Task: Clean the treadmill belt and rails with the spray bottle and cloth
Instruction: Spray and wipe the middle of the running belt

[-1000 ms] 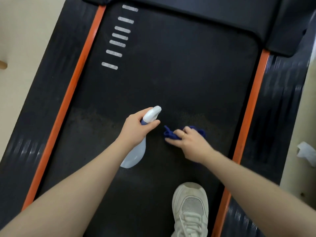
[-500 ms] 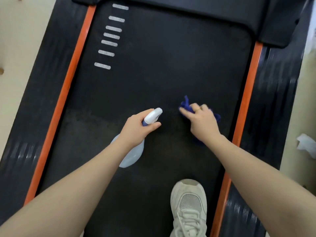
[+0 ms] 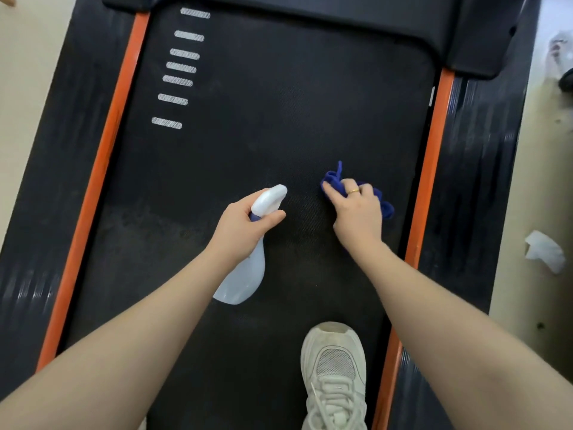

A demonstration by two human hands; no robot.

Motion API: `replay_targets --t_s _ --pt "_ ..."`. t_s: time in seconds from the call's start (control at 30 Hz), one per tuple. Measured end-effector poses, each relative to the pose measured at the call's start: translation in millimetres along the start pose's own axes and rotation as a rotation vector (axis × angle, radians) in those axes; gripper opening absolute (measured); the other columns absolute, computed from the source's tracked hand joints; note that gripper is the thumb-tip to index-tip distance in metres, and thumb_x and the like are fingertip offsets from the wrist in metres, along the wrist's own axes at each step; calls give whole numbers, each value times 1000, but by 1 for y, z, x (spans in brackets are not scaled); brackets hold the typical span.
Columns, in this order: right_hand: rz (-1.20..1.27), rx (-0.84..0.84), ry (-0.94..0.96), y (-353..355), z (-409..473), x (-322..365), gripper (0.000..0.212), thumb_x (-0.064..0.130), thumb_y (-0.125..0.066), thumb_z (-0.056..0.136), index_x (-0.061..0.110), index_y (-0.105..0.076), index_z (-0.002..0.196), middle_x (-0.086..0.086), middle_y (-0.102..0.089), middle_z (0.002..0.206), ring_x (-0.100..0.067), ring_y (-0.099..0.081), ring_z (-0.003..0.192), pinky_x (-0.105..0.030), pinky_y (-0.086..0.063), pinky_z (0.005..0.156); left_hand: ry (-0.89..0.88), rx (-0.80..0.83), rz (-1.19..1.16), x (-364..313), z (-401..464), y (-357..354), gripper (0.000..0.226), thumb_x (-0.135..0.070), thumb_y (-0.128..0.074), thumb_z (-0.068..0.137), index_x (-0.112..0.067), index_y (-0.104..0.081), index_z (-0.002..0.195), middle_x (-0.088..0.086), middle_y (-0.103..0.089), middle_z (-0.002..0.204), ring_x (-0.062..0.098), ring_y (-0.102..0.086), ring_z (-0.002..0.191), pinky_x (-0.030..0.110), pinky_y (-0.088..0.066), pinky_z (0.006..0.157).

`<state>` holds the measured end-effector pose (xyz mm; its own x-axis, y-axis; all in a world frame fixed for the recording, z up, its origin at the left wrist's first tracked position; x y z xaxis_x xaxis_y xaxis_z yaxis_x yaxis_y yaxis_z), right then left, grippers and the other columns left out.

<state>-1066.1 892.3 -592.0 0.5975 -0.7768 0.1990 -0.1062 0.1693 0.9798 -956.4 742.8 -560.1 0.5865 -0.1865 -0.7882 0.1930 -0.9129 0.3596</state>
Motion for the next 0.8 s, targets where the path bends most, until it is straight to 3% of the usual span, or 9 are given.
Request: replay_targets --t_s 0.13,0.23,0.3,0.4,0.5,0.63,0.7,0.73,0.8 --pt "96 30 262 -3 -37 40 74 -3 -68 57 10 -54 129 -15 -64 107 -35 -56 75 -37 -49 61 31 -50 -32 3 2 8 37 -20 -65 88 -25 -59 124 -14 -62 91 3 -58 90 12 -41 74" --pt "107 41 560 -7 -55 57 46 3 -45 77 6 -59 121 -14 -65 111 -38 -61 82 -40 -54 67 42 -60 -30 7 5 10 37 -21 -65 88 -19 -61 124 -14 -63 89 4 -58 89 13 -41 74" --pt "71 -5 695 -8 -44 57 41 4 -37 81 6 -66 110 -14 -67 107 -37 -62 81 -40 -54 66 53 -63 -14 8 5 11 36 -24 -65 88 -19 -61 124 -13 -62 89 2 -57 86 11 -40 71" --pt "77 -88 477 -1 -7 48 37 4 -40 79 6 -71 99 -12 -69 98 -34 -61 73 -36 -51 56 68 -69 -13 10 5 14 37 -25 -64 88 -20 -61 125 -11 -62 90 3 -57 86 13 -41 66" --pt "128 -106 259 -4 -11 60 38 10 -41 75 9 -73 95 -9 -70 94 -33 -61 71 -33 -49 53 63 -78 -42 9 5 19 29 -20 -65 88 -21 -63 117 -11 -63 82 -3 -59 75 6 -42 64" --pt "116 30 645 -17 -53 99 39 16 -43 78 20 -70 106 -4 -69 106 -31 -63 82 -32 -48 61 56 -111 -80 12 4 28 19 -16 -65 88 -22 -66 106 -6 -66 78 -1 -60 71 7 -44 64" --pt "59 53 716 -19 -43 96 39 15 -43 79 22 -69 106 -3 -68 109 -30 -62 85 -32 -46 61 54 -118 -80 13 3 31 20 -16 -64 88 -21 -66 108 -5 -67 78 -2 -61 69 7 -44 61" --pt "41 27 638 -17 -29 88 35 14 -47 79 21 -69 105 -3 -68 108 -31 -61 84 -33 -45 59 57 -114 -80 13 3 31 19 -17 -64 89 -24 -65 107 -6 -66 78 -4 -61 68 8 -44 59" --pt "72 -39 310 -13 4 61 35 5 -66 72 18 -70 105 -7 -68 107 -35 -62 83 -35 -45 59 61 -90 -65 12 1 29 21 -19 -63 90 -31 -62 106 -8 -67 81 -5 -62 69 8 -46 59"
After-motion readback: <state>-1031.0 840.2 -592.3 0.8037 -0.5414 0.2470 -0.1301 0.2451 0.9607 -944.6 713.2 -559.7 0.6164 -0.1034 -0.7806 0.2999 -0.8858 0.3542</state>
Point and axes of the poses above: each hand's wrist, its own z-axis towards the middle knuckle, its own y-axis out of the back of the hand, x = y × z, the point moved 10 cm from there along z, towards the middle knuckle
